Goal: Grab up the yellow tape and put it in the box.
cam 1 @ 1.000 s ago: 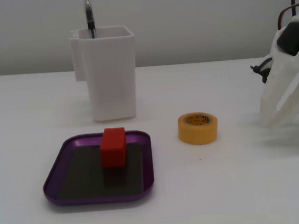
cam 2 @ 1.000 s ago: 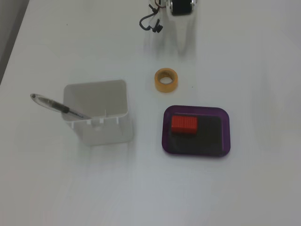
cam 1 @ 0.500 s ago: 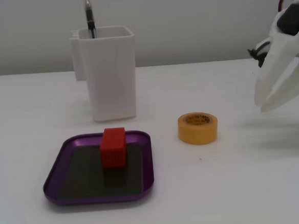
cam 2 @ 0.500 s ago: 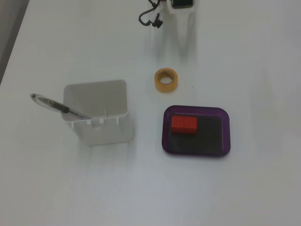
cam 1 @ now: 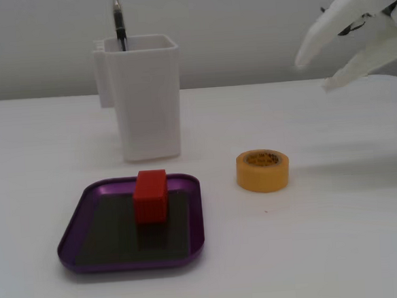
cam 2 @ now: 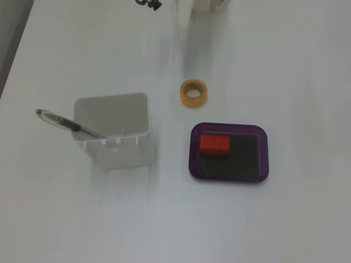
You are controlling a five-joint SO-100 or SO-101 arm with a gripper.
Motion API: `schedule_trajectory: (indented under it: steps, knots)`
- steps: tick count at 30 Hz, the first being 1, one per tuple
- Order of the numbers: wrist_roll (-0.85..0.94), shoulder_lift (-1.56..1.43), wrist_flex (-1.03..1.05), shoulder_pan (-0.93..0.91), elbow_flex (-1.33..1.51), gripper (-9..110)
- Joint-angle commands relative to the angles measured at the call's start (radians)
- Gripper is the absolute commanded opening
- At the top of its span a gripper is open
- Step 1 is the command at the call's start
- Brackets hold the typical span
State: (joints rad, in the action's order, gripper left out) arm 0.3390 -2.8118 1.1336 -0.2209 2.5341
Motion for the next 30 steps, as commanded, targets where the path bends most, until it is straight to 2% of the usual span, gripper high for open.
schedule_trajectory:
  steps: [1,7,13,20,30]
  knots:
    - [0.005,0.293,0.0,0.005,-0.216,15]
    - [-0.003,0.695,0.058,0.077,-0.482,16]
    - [-0.04,0.937,0.049,0.089,-0.626,16]
    - [-0.038,1.083,-0.034,0.081,-0.623,15]
    - [-0.037,1.126,-0.138,0.087,-0.535,14]
